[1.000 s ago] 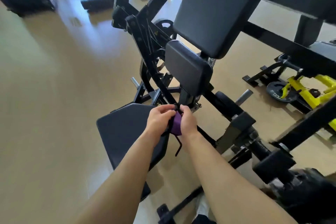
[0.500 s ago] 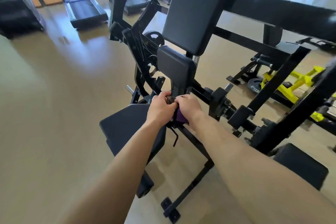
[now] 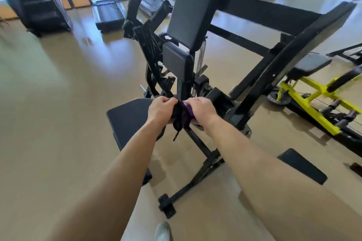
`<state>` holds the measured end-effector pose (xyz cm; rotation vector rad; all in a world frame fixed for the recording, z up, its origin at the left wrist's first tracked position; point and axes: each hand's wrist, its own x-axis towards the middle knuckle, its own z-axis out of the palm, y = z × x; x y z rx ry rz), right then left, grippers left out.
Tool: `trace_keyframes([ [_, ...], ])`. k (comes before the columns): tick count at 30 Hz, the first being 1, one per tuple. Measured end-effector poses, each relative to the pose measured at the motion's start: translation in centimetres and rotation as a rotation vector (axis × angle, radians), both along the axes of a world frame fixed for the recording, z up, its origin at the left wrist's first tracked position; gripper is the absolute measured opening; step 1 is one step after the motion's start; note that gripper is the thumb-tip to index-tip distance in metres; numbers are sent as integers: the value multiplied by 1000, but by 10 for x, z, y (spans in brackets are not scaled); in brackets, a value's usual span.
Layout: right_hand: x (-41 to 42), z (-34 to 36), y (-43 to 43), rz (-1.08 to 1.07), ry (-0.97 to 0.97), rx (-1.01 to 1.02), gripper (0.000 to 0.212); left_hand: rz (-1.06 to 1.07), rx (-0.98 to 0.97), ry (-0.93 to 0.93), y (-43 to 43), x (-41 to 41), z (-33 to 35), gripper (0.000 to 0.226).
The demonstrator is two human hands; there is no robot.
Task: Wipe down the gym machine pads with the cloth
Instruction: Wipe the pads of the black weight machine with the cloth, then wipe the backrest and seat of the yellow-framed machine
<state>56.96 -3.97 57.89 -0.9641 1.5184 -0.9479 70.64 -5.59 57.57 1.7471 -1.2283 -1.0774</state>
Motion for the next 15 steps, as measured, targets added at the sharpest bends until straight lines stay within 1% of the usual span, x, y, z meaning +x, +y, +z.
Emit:
trace_keyframes([
  [1,-9,-4,14,15,-8,18,24,10,42,29,15,-12,-3,20],
  [3,-30,-13,40,66,71,57,26,-20,169,81,46,-33,-9,22],
  [5,-53,-24,63,147,217,87,26,-142,303,85,76,-53,-14,21],
  [7,-81,-37,86,211,318,97,25,-298,367,48,96,-72,-21,22],
  [8,-95,-44,97,247,363,94,24,-384,369,1,102,-84,-26,25],
  [10,-122,-53,117,293,447,83,28,-551,320,-177,109,-114,-33,32],
  [12,-151,-59,136,252,520,61,32,-661,261,-314,115,-152,-38,40],
  [13,-167,-61,143,211,543,46,32,-691,235,-332,117,-171,-39,41],
  [15,-203,-63,156,128,556,32,32,-727,216,-292,123,-208,-40,37],
])
